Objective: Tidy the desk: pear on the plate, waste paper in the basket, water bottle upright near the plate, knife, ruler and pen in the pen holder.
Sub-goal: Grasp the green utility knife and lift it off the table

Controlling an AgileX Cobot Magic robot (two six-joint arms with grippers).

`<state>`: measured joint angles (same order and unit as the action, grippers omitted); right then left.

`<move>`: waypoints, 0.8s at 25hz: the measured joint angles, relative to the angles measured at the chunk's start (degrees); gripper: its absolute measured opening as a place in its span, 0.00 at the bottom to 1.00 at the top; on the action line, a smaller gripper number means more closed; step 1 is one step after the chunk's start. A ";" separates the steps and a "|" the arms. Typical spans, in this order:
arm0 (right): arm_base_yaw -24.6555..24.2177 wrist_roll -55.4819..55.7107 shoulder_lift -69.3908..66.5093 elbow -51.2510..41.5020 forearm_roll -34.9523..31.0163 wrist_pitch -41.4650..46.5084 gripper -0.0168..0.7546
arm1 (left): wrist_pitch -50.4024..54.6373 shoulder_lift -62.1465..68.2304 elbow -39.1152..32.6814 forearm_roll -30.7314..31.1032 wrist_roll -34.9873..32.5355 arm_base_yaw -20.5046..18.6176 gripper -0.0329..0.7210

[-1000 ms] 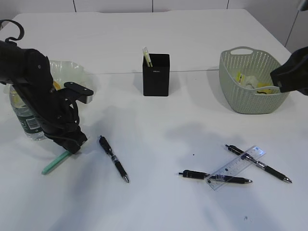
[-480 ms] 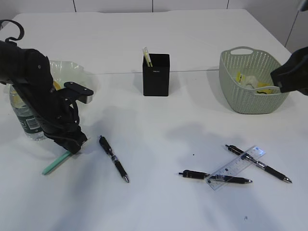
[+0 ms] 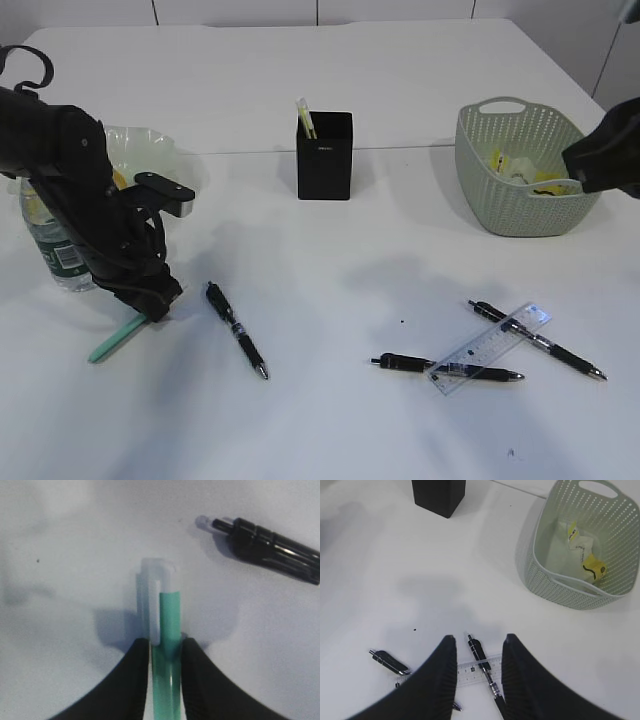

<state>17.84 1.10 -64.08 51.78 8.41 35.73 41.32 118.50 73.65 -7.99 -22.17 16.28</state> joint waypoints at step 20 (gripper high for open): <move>0.00 0.00 0.00 0.00 1.53 0.00 0.36 | -0.34 0.25 0.26 -0.08 0.00 0.00 0.15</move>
<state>17.84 1.10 -64.08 51.78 9.94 35.73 40.98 118.75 73.91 -8.06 -22.17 16.28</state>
